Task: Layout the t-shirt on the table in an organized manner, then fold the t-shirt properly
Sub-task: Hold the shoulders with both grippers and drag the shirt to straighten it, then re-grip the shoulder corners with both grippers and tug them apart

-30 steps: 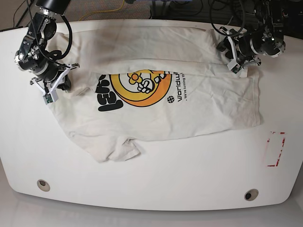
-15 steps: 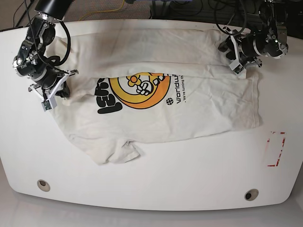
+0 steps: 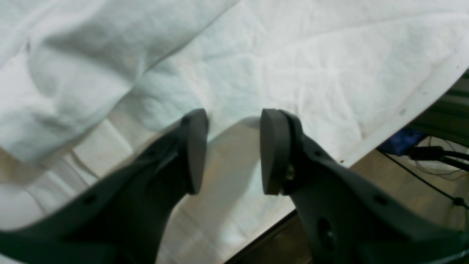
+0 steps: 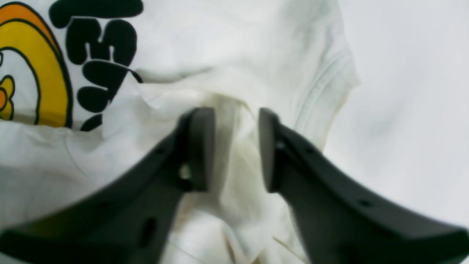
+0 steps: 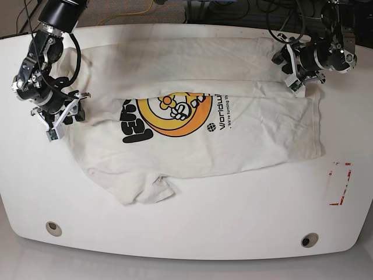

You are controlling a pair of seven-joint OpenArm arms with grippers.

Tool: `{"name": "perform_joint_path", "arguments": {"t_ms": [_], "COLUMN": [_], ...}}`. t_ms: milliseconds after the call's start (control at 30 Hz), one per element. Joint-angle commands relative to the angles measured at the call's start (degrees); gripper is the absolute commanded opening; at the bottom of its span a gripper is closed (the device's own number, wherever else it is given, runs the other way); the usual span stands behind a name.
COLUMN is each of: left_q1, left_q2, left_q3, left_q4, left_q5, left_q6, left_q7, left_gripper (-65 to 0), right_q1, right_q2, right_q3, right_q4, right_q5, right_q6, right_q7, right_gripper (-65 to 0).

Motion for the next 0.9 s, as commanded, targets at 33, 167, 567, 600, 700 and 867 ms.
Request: {"name": "perform_joint_path", "arguments": {"t_ms": [33, 167, 567, 600, 700, 867], "left_q1": [0.9, 0.8, -1.8, -1.8, -1.8, -2.8], "left_q2": [-0.7, -0.7, -0.7, -0.7, -0.3, -0.3], "left_q3": [0.0, 0.0, -2.2, -2.6, -4.4, -4.7], "left_q4": [-0.7, -0.7, 3.1, 3.6, 5.3, 5.8], "left_q5": [5.2, 5.1, 4.9, 4.9, 4.9, 4.8], "left_q6": [1.0, 1.0, 1.0, 1.0, 1.0, 1.0], "left_q7": [5.0, 5.0, 5.3, 5.3, 5.3, 5.3], "left_gripper": [-41.9, -41.9, -41.9, -41.9, -41.9, -41.9], "right_q1": [1.4, 1.5, -8.2, -9.0, -12.4, -15.7], "right_q2": [1.0, 2.1, 3.2, 3.2, 2.8, 0.4], "right_q3": [0.2, 0.5, 9.2, 9.9, 11.4, 11.7], "right_q4": [0.8, 2.1, 13.2, 13.2, 13.3, 14.5], "right_q5": [1.0, 1.1, 1.4, 1.5, 1.6, 1.6], "right_q6": [0.1, 0.1, 0.1, 0.1, 0.1, 0.1], "right_q7": [1.3, 1.3, 1.2, 1.2, 1.2, 1.2], "right_gripper": [-26.5, -16.5, -11.7, -11.7, -11.9, -11.9]}}
